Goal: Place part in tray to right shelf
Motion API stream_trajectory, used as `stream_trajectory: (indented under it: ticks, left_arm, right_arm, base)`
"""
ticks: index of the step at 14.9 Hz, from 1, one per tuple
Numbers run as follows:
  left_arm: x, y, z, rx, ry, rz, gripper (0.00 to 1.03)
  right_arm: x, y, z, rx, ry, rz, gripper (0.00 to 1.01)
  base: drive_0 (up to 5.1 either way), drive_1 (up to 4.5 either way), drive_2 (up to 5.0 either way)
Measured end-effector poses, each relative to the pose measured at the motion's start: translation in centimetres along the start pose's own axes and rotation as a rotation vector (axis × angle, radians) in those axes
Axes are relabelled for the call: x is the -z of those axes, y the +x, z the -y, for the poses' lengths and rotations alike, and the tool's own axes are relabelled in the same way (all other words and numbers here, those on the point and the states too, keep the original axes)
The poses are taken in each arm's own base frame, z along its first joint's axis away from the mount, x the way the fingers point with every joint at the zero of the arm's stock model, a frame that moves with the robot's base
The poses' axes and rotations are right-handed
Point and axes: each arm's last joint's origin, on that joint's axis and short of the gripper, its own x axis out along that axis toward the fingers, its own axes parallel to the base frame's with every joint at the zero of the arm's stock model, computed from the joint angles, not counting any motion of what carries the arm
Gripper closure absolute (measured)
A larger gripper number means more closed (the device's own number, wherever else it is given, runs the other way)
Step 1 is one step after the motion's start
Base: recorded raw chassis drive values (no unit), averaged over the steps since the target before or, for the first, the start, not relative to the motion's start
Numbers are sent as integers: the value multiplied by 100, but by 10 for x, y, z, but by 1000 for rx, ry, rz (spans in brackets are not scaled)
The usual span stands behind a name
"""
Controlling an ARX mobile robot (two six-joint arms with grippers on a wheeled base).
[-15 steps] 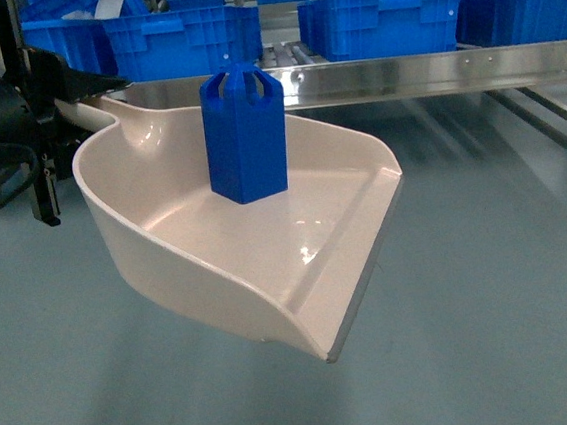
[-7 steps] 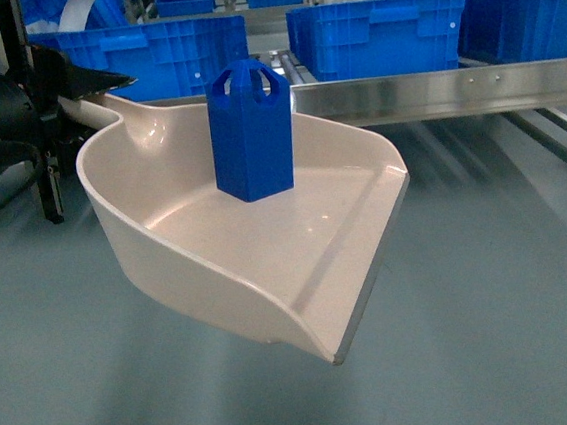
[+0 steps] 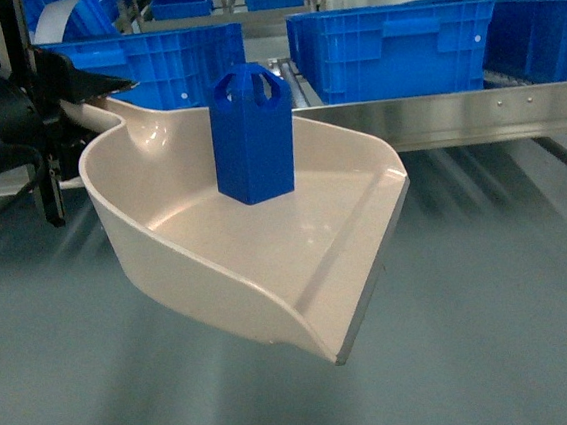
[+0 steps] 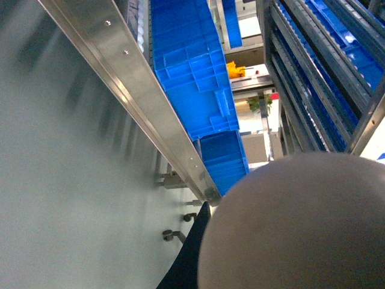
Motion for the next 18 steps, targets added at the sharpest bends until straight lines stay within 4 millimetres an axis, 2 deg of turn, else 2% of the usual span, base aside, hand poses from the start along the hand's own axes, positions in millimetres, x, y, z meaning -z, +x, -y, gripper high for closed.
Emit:
stream_trajectory:
  ticks: [18]
  left_arm:
    - [0, 0, 0, 3, 1, 2, 91]
  right_arm:
    - [0, 0, 0, -1, 0, 2, 3]
  base:
    - [0, 0, 0]
